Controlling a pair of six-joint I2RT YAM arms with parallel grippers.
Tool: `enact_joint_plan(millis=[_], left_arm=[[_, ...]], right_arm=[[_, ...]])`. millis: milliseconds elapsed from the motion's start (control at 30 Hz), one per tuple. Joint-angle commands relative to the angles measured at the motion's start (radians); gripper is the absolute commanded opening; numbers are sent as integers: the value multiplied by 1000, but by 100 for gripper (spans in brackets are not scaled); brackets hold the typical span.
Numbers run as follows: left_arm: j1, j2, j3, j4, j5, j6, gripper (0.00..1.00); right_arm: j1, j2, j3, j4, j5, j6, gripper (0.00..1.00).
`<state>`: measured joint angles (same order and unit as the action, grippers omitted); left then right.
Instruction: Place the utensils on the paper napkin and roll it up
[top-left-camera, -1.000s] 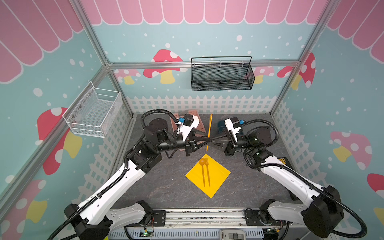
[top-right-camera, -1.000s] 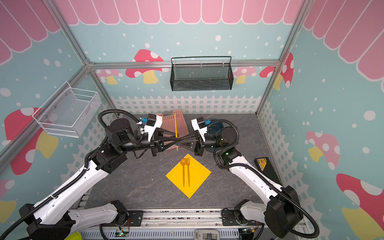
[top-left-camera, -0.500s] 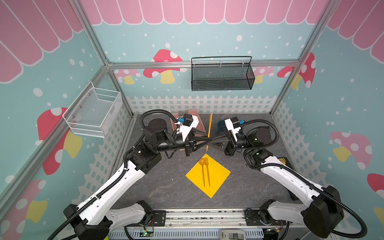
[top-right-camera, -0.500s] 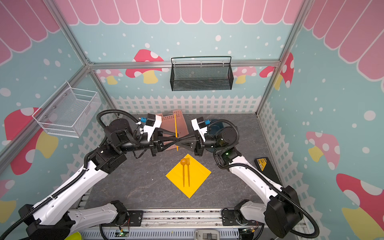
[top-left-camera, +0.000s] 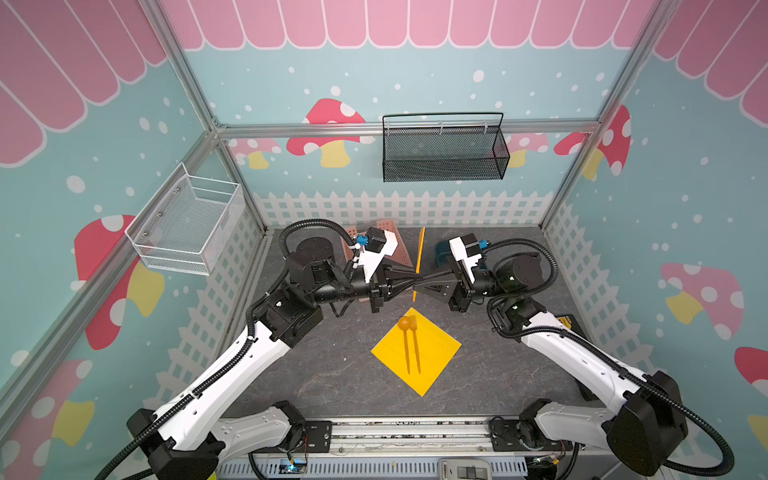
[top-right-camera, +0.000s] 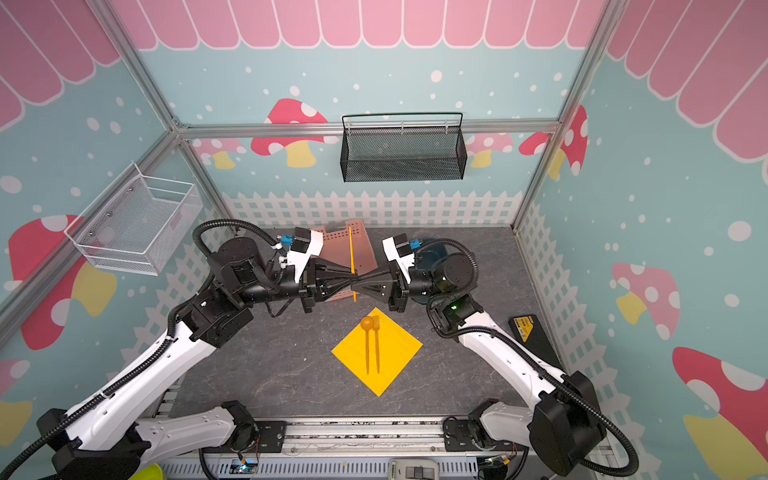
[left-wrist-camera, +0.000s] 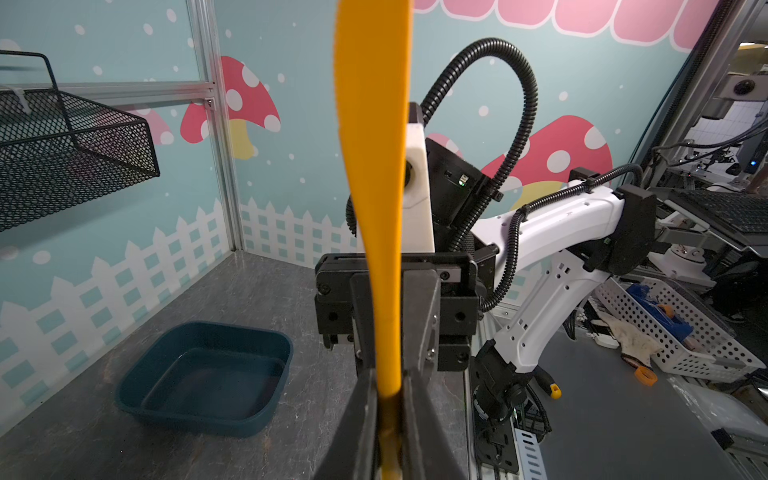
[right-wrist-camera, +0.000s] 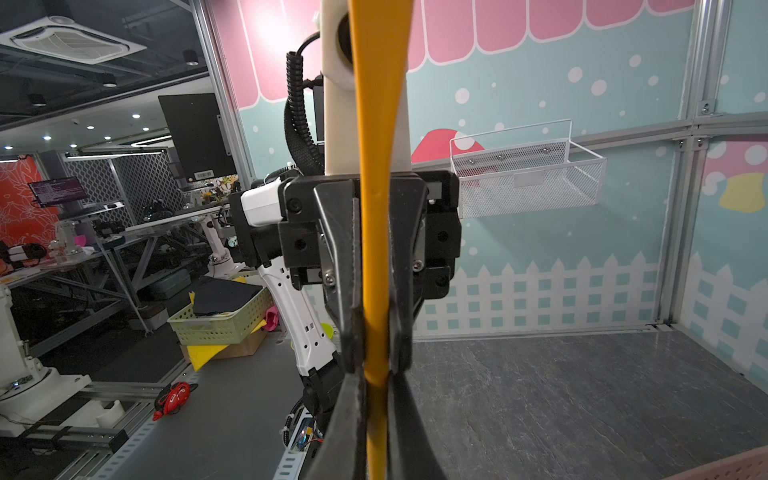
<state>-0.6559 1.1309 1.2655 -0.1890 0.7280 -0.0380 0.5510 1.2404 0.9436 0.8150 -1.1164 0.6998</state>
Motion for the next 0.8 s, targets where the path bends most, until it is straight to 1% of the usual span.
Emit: enact_joint_plan(millis=[0,167,200,233,300,333,400,500,567,633,733,767], left_arm=[[-2,-17,12,13,13,29,12],[-3,-24,8,12,0,27,10],[-3,-26,6,14,-5,27,9],[-3,-29,3,15,-12,28,9],[-3,-34,-1,15,-26,26,9],[-4,-38,-4,14,-36,26,9],[-2,-43,-12,8,-68,22,9],[-2,-43,-12,-31,-153,18,7],[-3,-40,-14,-49,-199,3,2],[-2,-39,-19,-65,-243,-18,0],[-4,-42,-40,-75,-327,-69,0],[-4,-45,-49,-76,-364,-93,0]], right_arm=[[6,-2,8,13,-7,4,0],[6,-13,8,-19,11,-12,0],[6,-18,8,-37,18,-22,5],[5,-22,7,-54,25,-33,12],[6,-36,6,-103,32,-63,21],[6,-45,6,-136,32,-82,24],[4,-67,7,-210,80,-129,28],[1,-102,20,-358,127,-223,30],[-7,-126,32,-466,184,-287,30],[-24,-150,39,-563,262,-339,30],[-74,-174,39,-668,369,-373,28],[-98,-179,35,-684,378,-373,28]])
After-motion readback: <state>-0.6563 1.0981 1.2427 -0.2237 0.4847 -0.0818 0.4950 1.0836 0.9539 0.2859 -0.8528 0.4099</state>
